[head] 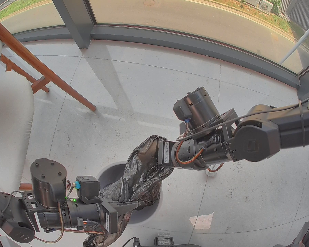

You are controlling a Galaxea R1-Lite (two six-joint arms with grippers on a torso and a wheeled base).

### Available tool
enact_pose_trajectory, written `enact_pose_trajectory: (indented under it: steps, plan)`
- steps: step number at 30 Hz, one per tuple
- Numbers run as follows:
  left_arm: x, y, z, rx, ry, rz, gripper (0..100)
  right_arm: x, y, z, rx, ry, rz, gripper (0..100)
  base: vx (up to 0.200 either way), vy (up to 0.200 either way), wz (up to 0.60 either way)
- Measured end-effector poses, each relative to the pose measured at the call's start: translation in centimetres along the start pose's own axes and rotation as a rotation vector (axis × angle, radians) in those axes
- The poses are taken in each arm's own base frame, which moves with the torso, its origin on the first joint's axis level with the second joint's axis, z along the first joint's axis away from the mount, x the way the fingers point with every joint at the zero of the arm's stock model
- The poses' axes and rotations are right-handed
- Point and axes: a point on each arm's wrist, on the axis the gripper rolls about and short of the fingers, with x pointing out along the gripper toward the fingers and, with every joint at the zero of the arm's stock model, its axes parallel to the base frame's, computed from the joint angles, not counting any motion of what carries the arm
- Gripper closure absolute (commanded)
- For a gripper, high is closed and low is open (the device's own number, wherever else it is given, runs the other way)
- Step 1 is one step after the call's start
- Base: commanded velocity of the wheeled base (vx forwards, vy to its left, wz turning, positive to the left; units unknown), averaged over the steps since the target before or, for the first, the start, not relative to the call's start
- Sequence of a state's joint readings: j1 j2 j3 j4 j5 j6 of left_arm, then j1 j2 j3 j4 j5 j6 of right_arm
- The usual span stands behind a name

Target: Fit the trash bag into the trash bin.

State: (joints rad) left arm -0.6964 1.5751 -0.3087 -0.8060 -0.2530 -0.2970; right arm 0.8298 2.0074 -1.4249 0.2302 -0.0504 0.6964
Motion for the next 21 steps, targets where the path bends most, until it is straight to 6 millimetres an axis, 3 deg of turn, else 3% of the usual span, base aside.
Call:
enact_pose_trajectory:
  steps: [8, 9, 16, 21]
  plan:
    - [1.6, 1.3, 0.8, 0.012, -0.13, 0.017, 100, 0.2, 0.0, 0.0, -0.003, -0.002, 0.002, 100, 0.0, 0.0, 0.0]
    - [1.9, 1.6, 0.7, 0.012, -0.146, 0.025, 0, 0.2, 0.0, 0.0, -0.002, -0.003, 0.002, 100, 0.0, 0.0, 0.0]
    - [3.5, 2.6, 0.0, 0.006, -0.211, 0.04, 0, 0.2, -0.2, 0.2, 0.004, -0.007, -0.004, 100, 0.0, 0.0, 0.0]
    - [4.0, 3.0, -1.0, -0.1, -0.19, 0.032, 0, 0.0, -0.3, 0.2, 0.006, -0.01, -0.007, 100, 0.0, 0.0, 0.0]
